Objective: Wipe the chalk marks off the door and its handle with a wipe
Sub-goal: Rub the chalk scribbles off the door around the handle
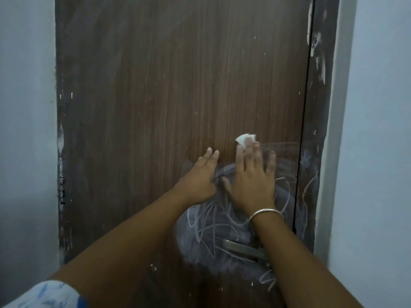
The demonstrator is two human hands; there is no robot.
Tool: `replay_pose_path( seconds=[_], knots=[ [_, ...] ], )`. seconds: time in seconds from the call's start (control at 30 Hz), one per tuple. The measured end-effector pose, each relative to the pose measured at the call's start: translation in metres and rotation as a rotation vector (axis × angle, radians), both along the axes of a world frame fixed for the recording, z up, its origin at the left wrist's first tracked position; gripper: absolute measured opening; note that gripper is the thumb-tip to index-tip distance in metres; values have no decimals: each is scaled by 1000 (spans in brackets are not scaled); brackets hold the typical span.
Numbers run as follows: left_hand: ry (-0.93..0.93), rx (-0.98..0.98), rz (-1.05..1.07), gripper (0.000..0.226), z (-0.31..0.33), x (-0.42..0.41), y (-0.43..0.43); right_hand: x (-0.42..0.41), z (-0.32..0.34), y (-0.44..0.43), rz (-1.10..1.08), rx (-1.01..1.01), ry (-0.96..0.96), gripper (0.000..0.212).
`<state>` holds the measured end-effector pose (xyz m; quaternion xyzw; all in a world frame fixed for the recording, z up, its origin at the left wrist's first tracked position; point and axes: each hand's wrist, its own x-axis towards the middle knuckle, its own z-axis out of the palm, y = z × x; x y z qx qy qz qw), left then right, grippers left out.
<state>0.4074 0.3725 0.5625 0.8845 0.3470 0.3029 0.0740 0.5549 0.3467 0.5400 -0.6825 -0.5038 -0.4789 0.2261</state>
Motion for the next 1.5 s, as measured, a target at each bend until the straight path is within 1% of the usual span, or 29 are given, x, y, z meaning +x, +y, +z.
replay_pose_path(
  seconds=[0.07, 0.13, 0.27, 0.33, 0.4, 0.47, 0.5, 0.57, 0.63, 0.7, 0.77, 0.83, 0.9, 1.07, 1.17, 1.37, 1.5],
  knots=[
    [7, -7, -13, 82, 0, 5, -2, 4, -3, -4, -17, 108, 129, 92],
    [16, -1, -25, 82, -1, 9, -3, 3, -9, -6, 1, 120, 172, 95],
    [63, 43, -21, 84, 0, 19, -8, 4, -15, -8, 49, -11, 41, 96],
    [111, 89, -11, 86, -1, 24, -12, 12, -9, -13, 5, 17, 45, 94],
    [151, 132, -7, 87, -3, 27, -14, 20, 0, -19, -50, 121, 158, 95],
    [148, 136, -14, 87, -3, 30, -16, 24, 3, -27, -80, 226, 295, 97],
    [142, 136, -18, 86, -3, 30, -17, 23, 2, -30, -96, 244, 342, 98],
    [140, 148, -26, 86, -2, 31, -19, 18, -4, -34, -89, 211, 391, 99],
    [151, 168, -25, 87, 0, 32, -20, 12, -11, -32, -38, 133, 357, 99],
    [169, 181, -24, 90, 1, 35, -22, 14, -9, -31, 4, 74, 257, 98],
    [179, 188, -22, 90, 1, 38, -23, 24, 0, -34, -26, 105, 221, 97],
    [192, 211, -14, 90, 0, 41, -23, 34, 11, -38, -76, 201, 297, 97],
    [212, 241, -10, 89, -1, 44, -23, 37, 15, -43, -76, 253, 380, 99],
    [216, 267, -18, 91, -6, 46, -23, 25, -6, -49, -71, 183, 454, 102],
    [238, 318, -21, 92, -10, 46, -23, 25, -4, -50, -70, 179, 455, 102],
    [238, 360, -4, 88, -7, 42, -21, 44, 35, -48, 18, 212, 364, 97],
    [216, 334, 13, 86, -8, 41, -19, 40, 17, -49, -34, 196, 367, 99]
  ],
)
